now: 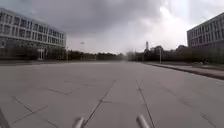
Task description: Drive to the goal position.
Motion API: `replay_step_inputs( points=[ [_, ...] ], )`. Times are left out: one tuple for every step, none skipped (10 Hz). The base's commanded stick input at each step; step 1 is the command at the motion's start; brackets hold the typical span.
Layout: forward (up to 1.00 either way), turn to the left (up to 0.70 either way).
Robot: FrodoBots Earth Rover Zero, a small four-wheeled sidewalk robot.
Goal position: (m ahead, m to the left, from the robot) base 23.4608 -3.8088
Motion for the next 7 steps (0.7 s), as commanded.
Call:
replay_step_inputs(
  points=[
    [0.7,0.0],
    [0.7,0.0],
    [0.7,0.0],
    [0.7,0.0],
    [0.7,0.0],
    [0.7,0.0],
    [0.7,0.0]
  ],
)
